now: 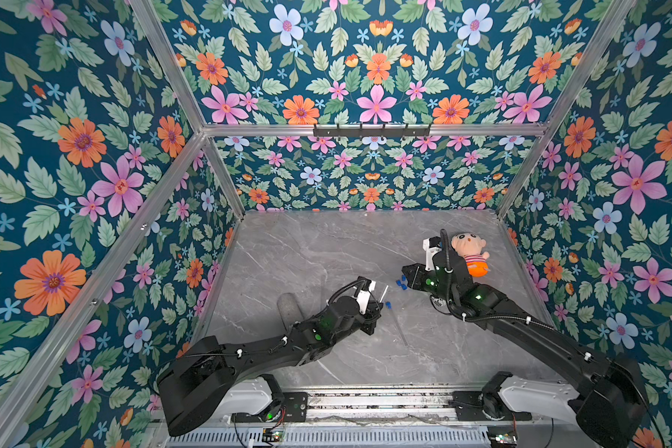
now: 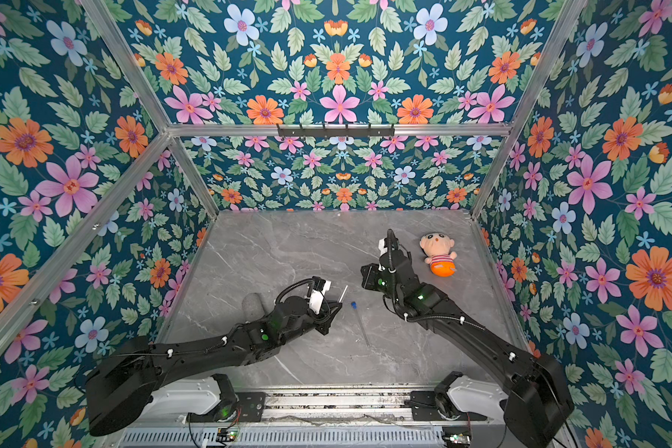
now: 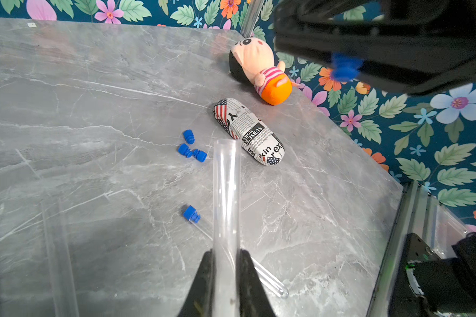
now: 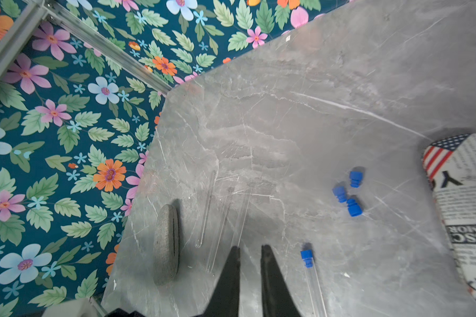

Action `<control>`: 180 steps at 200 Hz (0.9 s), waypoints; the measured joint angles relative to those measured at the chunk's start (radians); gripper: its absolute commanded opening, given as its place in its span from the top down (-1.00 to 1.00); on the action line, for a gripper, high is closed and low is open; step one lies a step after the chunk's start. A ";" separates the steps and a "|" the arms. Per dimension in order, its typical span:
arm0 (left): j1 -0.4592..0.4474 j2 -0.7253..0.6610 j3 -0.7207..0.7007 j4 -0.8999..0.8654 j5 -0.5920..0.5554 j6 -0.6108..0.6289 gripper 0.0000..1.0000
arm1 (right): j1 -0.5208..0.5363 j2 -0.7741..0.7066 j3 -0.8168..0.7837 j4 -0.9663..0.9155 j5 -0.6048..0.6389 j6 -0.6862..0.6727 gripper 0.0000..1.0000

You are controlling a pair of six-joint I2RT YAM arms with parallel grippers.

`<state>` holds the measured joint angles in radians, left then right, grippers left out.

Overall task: Remove stoppers from test tubes
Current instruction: Open the stopper on the test tube, then place the test tube at the center of the board.

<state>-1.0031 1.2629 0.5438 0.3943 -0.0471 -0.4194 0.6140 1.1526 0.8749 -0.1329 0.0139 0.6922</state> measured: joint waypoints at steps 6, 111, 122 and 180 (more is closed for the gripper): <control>0.006 0.005 0.010 -0.014 -0.004 -0.004 0.77 | -0.007 -0.023 -0.009 -0.012 0.006 -0.008 1.00; 0.128 0.335 0.236 -0.273 -0.010 -0.144 0.76 | -0.096 -0.274 -0.172 -0.163 0.014 -0.016 1.00; 0.134 0.369 0.253 -0.289 -0.013 -0.153 0.76 | -0.098 -0.280 -0.182 -0.169 0.011 -0.016 1.00; 0.137 0.464 0.357 -0.403 -0.099 -0.158 0.74 | -0.103 -0.294 -0.211 -0.184 -0.001 -0.018 1.00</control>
<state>-0.8665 1.7271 0.9009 -0.0090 -0.1463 -0.5777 0.5110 0.8585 0.6643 -0.3172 0.0128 0.6739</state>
